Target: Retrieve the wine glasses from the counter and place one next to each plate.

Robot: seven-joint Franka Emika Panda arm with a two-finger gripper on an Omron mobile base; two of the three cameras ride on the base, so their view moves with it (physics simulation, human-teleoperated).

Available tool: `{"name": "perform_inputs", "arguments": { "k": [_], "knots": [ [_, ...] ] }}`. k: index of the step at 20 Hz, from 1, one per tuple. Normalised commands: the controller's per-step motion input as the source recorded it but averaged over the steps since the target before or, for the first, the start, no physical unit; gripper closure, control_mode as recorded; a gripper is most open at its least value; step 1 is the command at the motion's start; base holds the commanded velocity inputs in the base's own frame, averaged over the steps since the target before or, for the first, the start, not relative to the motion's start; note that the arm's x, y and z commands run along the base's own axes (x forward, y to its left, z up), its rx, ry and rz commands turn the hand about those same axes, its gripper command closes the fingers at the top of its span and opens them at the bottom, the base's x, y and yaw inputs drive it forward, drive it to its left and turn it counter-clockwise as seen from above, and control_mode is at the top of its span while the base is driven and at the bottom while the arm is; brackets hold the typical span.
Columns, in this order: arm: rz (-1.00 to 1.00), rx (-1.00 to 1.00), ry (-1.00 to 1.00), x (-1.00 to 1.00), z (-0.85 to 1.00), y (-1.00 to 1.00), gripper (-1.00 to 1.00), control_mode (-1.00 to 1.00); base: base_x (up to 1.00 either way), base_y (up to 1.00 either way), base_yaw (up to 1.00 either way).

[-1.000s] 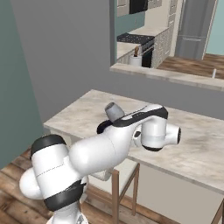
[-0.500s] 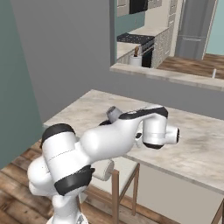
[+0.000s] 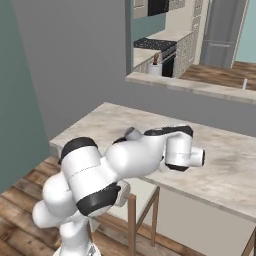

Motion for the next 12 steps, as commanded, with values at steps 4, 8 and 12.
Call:
{"name": "perform_inputs", "arguments": {
  "k": [4, 8, 12],
  "knots": [
    [0.06, 0.05, 0.00, 0.28, -0.28, -0.12, 1.00, -1.00, 0.00, 0.00, 0.00],
    [0.05, 0.05, 0.00, 0.28, -0.26, -0.13, 1.00, -1.00, 0.00, 0.00, 0.00],
    [0.03, 0.01, 0.00, 0.25, -0.28, -0.11, 1.00, -1.00, 0.00, 0.00, 0.00]
  ]
}}
